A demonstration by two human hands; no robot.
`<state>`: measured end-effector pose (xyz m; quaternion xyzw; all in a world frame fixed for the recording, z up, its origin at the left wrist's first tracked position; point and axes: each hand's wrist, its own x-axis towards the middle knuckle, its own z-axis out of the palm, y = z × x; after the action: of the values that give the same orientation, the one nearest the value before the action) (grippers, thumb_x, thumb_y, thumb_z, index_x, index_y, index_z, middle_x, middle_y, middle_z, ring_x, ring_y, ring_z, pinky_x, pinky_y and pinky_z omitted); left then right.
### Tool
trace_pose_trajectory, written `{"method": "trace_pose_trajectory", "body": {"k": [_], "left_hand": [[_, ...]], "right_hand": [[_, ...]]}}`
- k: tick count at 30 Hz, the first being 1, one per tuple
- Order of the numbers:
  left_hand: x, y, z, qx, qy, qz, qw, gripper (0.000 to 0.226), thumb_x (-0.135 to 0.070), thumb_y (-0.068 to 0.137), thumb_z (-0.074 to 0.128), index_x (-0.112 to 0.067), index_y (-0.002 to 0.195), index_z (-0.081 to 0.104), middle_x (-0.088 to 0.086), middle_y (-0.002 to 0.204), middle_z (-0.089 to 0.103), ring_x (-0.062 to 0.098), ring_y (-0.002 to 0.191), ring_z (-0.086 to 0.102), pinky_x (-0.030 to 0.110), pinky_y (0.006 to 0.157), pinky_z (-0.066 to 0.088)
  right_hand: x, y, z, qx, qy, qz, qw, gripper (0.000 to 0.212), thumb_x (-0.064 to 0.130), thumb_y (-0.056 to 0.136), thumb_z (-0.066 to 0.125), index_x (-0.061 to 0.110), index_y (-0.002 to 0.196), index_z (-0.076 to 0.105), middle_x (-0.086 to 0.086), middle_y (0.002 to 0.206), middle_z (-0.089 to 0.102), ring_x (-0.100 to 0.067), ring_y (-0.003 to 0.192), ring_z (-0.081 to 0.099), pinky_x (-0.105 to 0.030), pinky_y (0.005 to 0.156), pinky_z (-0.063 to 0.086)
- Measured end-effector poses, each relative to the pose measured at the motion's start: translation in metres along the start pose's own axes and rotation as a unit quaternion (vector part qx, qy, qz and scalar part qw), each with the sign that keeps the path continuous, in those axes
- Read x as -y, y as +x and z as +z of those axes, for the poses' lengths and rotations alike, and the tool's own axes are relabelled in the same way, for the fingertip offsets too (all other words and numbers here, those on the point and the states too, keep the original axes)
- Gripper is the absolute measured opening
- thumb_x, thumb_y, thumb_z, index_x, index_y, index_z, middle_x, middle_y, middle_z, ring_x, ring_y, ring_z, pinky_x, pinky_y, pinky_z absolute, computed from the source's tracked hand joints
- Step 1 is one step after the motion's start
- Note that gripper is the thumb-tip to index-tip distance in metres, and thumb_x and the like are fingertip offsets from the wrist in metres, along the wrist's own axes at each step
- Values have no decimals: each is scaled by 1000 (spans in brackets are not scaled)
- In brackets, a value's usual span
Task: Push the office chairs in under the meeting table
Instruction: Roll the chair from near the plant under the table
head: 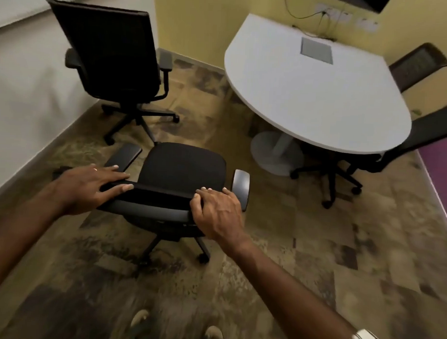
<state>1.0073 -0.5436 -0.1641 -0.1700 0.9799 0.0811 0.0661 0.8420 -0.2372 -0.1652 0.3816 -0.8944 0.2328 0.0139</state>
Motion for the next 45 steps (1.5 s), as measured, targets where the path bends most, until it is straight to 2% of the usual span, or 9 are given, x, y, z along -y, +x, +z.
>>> {"method": "trace_pose_trajectory", "body": {"k": [6,14,17,21,24,28,32,40,45], "left_hand": [[-14,65,-14,14,8,58,998,100,-95,81,4,-40,150,50,-5,159,47,12,149,39,42,121,30],[10,157,-53,9,25,98,995,121,-98,71,-13,-33,151,51,-1,159,47,17,150,39,49,119,31],[4,189,-57,-6,27,112,993,116,-98,76,-8,-33,149,54,-2,157,51,17,149,40,50,115,34],[-8,228,-70,-31,34,130,990,108,-97,80,-2,-34,146,57,1,154,55,20,145,47,49,109,40],[-8,265,-79,-51,45,137,988,104,-96,82,1,-36,144,59,5,152,56,28,137,54,49,104,44],[3,314,-76,-25,49,156,986,104,-96,83,2,-35,145,58,6,152,56,30,138,53,51,106,42],[11,366,-79,5,74,180,981,106,-95,82,-2,-35,146,57,5,152,56,31,135,55,48,101,44],[11,468,-105,13,71,198,977,94,-91,89,6,-36,147,56,5,155,53,28,142,49,48,102,44],[8,518,-115,6,55,219,974,90,-88,91,10,-35,146,57,5,155,52,29,142,49,49,102,44]], "right_hand": [[-13,29,-10,8,-57,46,997,41,39,102,41,23,116,76,6,122,74,-8,120,63,-36,110,40],[0,105,-17,-16,-116,99,988,43,38,100,38,20,103,77,-2,101,78,-26,92,68,-36,85,46],[-14,122,-23,-46,-127,103,985,45,41,98,37,21,98,78,-4,93,77,-28,83,67,-36,73,44],[-31,156,-37,-63,-140,100,983,56,51,95,29,26,106,78,-6,103,77,-31,93,68,-40,78,51],[-47,186,-36,-83,-164,97,978,57,53,94,28,30,108,78,-8,102,77,-33,93,68,-39,75,50],[-71,220,-13,-83,-171,106,976,54,51,98,29,30,107,78,-9,92,76,-31,81,67,-34,64,38],[-93,255,8,-80,-147,114,979,52,48,100,30,31,113,77,-7,85,75,-24,72,61,-29,65,29],[-130,342,11,-93,-140,134,977,49,46,99,33,31,105,79,-5,77,73,-23,68,63,-29,57,30],[-149,383,14,-75,-135,179,972,53,47,97,29,29,97,79,-1,81,75,-21,70,64,-34,68,51]]}}
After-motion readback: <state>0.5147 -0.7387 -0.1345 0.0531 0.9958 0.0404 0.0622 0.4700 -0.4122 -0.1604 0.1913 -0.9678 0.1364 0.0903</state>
